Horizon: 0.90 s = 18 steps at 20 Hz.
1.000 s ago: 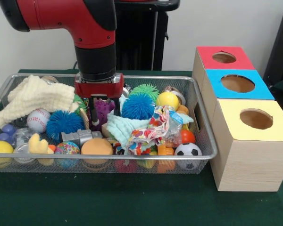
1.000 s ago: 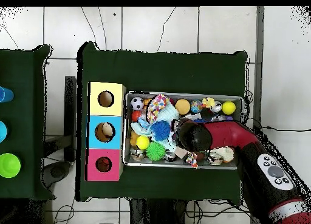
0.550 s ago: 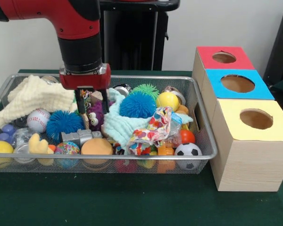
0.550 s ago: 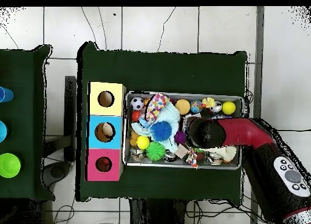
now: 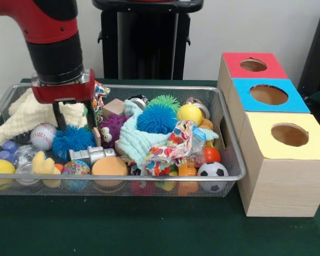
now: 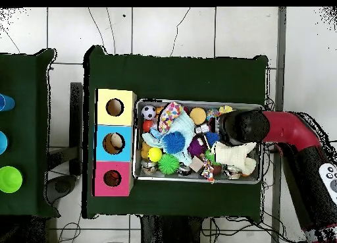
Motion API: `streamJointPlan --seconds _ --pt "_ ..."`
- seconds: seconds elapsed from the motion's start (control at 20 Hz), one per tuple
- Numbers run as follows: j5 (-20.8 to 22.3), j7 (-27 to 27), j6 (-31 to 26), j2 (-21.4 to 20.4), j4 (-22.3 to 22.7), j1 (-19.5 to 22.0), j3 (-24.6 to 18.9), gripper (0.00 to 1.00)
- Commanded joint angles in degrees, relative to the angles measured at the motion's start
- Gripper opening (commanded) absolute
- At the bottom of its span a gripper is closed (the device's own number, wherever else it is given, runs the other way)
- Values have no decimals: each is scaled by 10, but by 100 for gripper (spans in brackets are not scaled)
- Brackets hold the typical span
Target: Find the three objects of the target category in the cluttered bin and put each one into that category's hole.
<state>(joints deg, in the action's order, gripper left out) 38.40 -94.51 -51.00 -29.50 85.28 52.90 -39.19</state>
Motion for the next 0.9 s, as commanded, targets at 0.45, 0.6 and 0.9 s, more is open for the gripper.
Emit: streamJointPlan --seconds 0.45,0.6,0.9 --pt "7 258 -10 96 -117 16 -46 100" --pt "13 245 12 100 -109 16 -41 100" --pt "23 237 32 117 -105 14 -37 100"
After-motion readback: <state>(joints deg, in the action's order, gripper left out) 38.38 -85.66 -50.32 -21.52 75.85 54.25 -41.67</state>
